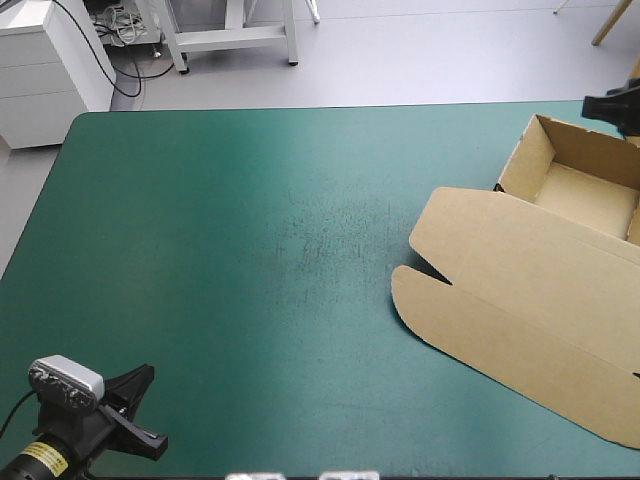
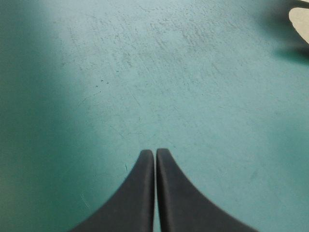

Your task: Fold the box

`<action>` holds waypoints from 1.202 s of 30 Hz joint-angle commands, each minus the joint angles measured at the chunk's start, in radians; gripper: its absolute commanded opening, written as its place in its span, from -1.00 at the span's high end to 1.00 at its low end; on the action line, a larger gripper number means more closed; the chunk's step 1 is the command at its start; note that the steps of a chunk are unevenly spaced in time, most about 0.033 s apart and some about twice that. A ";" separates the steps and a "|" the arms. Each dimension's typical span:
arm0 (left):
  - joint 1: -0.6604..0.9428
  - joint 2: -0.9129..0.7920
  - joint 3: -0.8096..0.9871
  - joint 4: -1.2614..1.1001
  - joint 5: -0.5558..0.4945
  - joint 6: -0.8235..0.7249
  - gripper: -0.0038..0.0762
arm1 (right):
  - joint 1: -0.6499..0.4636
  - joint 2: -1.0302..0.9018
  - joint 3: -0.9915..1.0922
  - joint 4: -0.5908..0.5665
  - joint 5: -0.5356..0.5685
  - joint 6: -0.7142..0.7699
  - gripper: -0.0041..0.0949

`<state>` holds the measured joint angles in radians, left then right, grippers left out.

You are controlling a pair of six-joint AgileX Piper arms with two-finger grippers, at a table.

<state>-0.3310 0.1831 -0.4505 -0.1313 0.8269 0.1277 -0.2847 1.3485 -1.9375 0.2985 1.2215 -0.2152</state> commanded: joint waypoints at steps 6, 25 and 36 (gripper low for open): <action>0.002 0.011 -0.024 -0.019 -0.071 0.000 0.92 | 0.208 -0.198 0.256 -0.002 -0.052 -0.050 0.23; 0.002 0.011 -0.024 -0.019 -0.071 0.000 0.92 | 0.262 -0.568 0.990 -0.009 -0.099 -0.245 0.36; 0.002 0.011 -0.024 -0.019 -0.071 0.000 0.92 | 0.262 -0.878 1.201 0.028 -0.284 -0.319 0.96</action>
<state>-0.3310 0.1831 -0.4505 -0.1332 0.8260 0.1277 -0.0244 0.5336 -0.7511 0.2922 1.0332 -0.5085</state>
